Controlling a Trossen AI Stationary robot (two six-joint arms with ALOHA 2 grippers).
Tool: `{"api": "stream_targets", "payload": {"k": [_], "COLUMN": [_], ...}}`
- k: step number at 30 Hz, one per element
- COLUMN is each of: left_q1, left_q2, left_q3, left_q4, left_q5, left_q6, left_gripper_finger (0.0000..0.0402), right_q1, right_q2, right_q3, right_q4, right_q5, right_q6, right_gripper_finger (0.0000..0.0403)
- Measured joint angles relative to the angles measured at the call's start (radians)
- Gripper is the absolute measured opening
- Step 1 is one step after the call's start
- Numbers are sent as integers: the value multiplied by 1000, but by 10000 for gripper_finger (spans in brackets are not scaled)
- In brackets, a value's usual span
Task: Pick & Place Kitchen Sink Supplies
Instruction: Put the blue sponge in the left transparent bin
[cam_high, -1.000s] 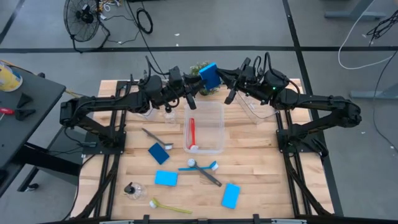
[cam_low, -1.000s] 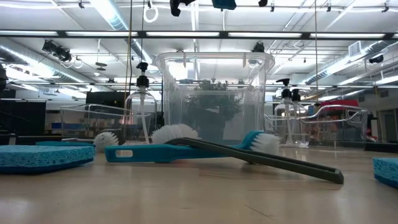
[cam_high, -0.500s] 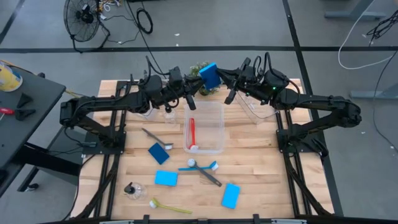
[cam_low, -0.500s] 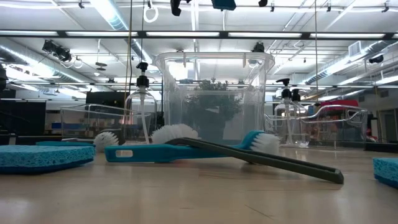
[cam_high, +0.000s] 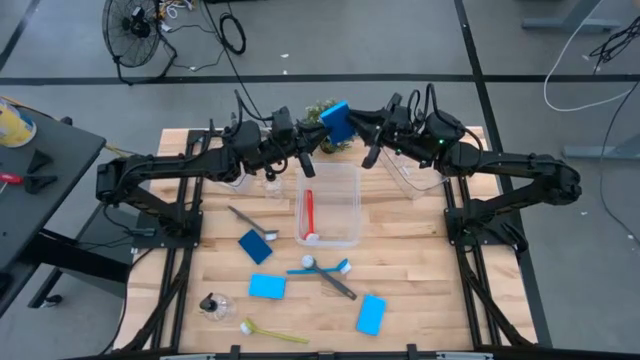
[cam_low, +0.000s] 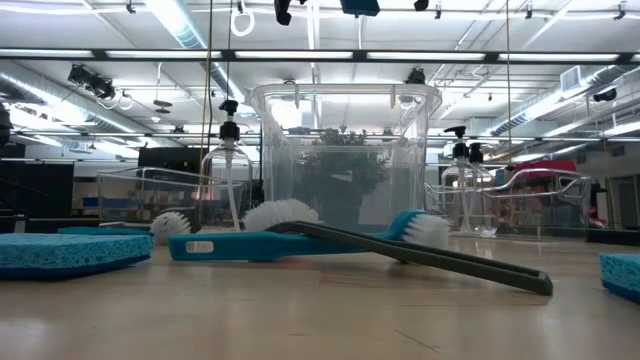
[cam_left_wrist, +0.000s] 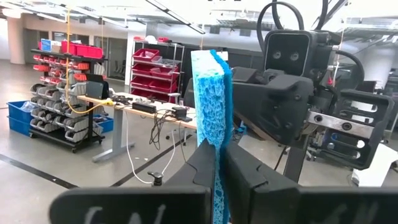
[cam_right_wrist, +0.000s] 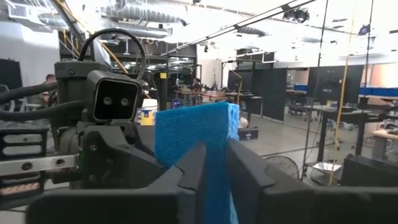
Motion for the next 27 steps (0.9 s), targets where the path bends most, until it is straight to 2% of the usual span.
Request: {"api": "stream_targets", "payload": {"k": [8, 13, 18, 27], "left_q1": [0, 0, 0, 5], "left_q2": [0, -3, -10, -39], "left_q3": [0, 0, 0, 0], "left_q4": [0, 0, 0, -10], "left_q5": [0, -19, -27, -33], "left_q6": [1, 5, 55, 112], "left_gripper_finger": [17, 20, 17, 17], "right_q1": [0, 0, 8, 44], "right_q2": [0, -6, -16, -31], "right_q3": [0, 0, -1, -1], "right_q4": [8, 23, 24, 30], "right_q5": [-24, -23, -22, -21], "right_q6": [31, 24, 27, 23], "right_gripper_finger": [147, 179, 191, 187]}}
